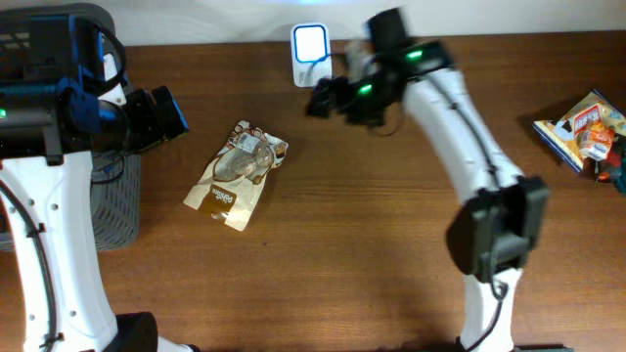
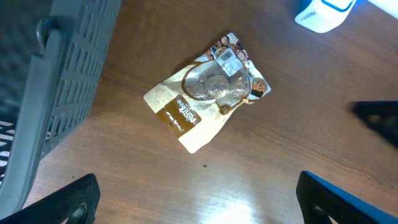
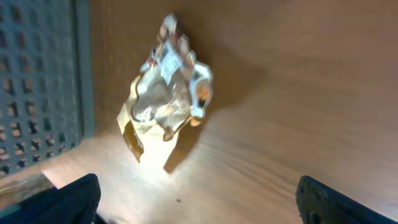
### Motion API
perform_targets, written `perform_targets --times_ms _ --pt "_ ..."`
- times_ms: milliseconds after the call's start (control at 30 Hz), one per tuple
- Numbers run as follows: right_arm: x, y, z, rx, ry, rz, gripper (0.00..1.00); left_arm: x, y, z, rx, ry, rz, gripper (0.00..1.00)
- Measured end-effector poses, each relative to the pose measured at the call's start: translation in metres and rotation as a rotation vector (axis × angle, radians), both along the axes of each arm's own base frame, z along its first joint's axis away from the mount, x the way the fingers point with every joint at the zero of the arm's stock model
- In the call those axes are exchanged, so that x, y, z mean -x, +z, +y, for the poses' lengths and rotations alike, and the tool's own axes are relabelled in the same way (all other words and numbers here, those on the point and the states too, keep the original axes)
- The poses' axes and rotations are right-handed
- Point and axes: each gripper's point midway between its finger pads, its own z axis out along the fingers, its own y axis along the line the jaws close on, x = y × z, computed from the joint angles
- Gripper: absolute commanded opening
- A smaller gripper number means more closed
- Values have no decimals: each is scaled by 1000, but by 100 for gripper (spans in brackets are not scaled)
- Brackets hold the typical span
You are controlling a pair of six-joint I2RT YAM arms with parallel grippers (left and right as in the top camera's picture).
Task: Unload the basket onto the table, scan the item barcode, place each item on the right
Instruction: 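Reach the right gripper to the pastry bag and grasp its top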
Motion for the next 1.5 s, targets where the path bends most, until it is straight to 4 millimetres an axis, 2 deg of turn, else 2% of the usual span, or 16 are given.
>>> perform_targets --times_ms 100,200,300,367,433,533,567,900,933,967,1000,1100,1200,1267,1400,1500 --pt "9 -42 37 15 13 82 84 0 0 0 0 0 0 99" --pt "11 -81 57 32 5 139 81 0 0 0 0 0 0 99" --pt "8 -100 69 36 3 137 65 0 0 0 0 0 0 99" --pt "5 -109 75 48 2 118 62 0 0 0 0 0 0 99" --pt "2 -115 78 66 -20 106 58 0 0 0 0 0 0 99" --pt "-2 -117 81 75 -43 95 34 0 0 0 0 0 0 99" --pt "-4 -117 81 79 -44 81 31 0 0 0 0 0 0 99" --pt "-3 -125 88 83 -48 82 30 0 0 0 0 0 0 99" --pt "-2 -128 88 86 -47 85 28 0 0 0 0 0 0 99" --pt "-2 -131 88 89 -46 87 18 0 0 0 0 0 0 99" --pt "-2 -134 88 92 -47 92 4 0 0 0 0 0 0 99" --pt "-2 -137 86 102 -54 98 4 0 0 0 0 0 0 99" --pt "3 -140 75 126 -65 138 4 0 0 0 0 0 0 99" --pt "5 -143 56 156 -73 177 4 0 0 0 0 0 0 99" --pt "3 -130 -15 254 -120 235 4 0 0 0 0 0 0 99" --pt "5 -96 -65 329 -147 220 4 0 0 0 0 0 0 99"
